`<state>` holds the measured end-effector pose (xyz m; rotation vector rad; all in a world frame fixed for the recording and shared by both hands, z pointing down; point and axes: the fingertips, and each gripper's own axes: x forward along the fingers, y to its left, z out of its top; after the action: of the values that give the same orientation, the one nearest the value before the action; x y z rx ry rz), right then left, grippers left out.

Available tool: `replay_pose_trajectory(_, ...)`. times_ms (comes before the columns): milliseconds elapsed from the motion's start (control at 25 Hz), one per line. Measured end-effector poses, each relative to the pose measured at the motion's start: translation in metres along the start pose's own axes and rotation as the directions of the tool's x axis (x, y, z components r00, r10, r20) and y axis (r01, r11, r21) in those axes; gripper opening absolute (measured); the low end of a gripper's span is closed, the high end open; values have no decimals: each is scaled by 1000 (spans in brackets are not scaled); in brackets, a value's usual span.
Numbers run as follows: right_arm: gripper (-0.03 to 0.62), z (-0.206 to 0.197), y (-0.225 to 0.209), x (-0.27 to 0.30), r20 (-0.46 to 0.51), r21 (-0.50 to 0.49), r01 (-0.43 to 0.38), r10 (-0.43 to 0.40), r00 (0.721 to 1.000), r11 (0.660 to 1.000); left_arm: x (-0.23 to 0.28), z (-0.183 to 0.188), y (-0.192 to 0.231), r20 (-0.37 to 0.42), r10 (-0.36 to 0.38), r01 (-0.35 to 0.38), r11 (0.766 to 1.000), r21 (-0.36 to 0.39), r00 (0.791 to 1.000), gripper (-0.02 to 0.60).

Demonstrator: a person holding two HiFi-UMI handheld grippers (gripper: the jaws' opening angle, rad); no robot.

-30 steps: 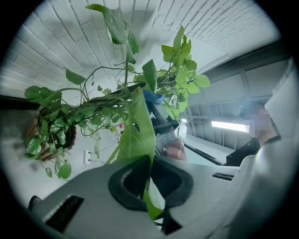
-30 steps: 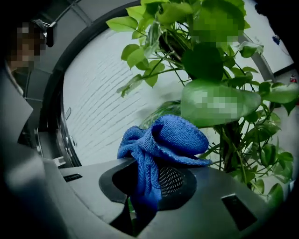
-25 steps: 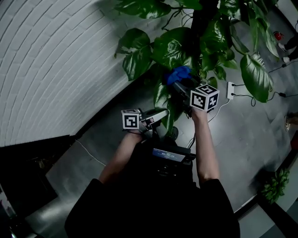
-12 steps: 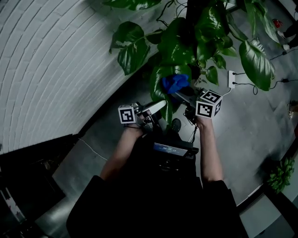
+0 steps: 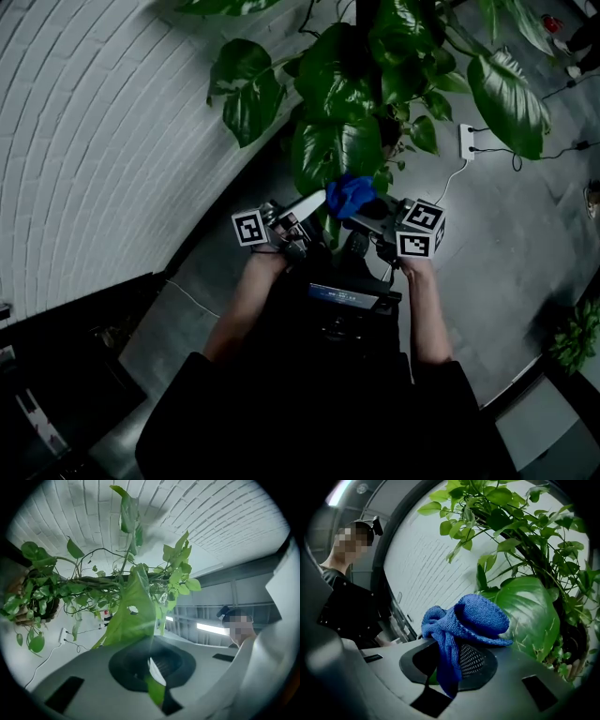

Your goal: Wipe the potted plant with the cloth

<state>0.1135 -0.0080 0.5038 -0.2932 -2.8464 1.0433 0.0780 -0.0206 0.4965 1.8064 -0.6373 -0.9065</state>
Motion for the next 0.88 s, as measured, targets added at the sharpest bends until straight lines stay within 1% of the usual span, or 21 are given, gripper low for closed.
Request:
replay_pose_trajectory(120,109,-17,12,-3,-38,-13,-27,27,999,1000,1,0,-1,13,-1,1,1000,-6,1000,26)
replay_pose_trajectory(200,109,-29,21,-2,-82,-35,-51,48,995,998,2,0,-2,20,-1,1,1000,-7,1000,26)
replay_pose_trajectory(360,109,-59,39,-1,-199,-78,-100,83,977,992,2,0,-1,23,8,-8,1000,3,1000,26)
replay_pose_trajectory(440,109,-62,45,-9,-216,-89,-121,99,971,989,2,-1,1,16,20,-20,1000,18,1000,26)
replay_pose_trajectory(520,109,-48,48,-24,-167,-87,-132,116,979,987,2,-4,3,-4,40,-39,998,44,999,26)
replay_pose_trajectory(600,109,-19,47,-41,-80,-94,-122,115,990,988,1,-8,7,-34,71,-68,995,78,997,26)
replay_pose_trajectory(720,109,32,43,-56,27,-148,-68,73,997,987,-5,-11,14,-68,120,-111,987,120,990,26)
replay_pose_trajectory(800,109,65,37,-55,72,-190,-29,44,996,981,-7,-12,18,-78,145,-133,981,139,986,26)
replay_pose_trajectory(880,109,96,28,-50,109,-219,21,3,994,976,-7,-13,21,-84,153,-139,978,154,985,26)
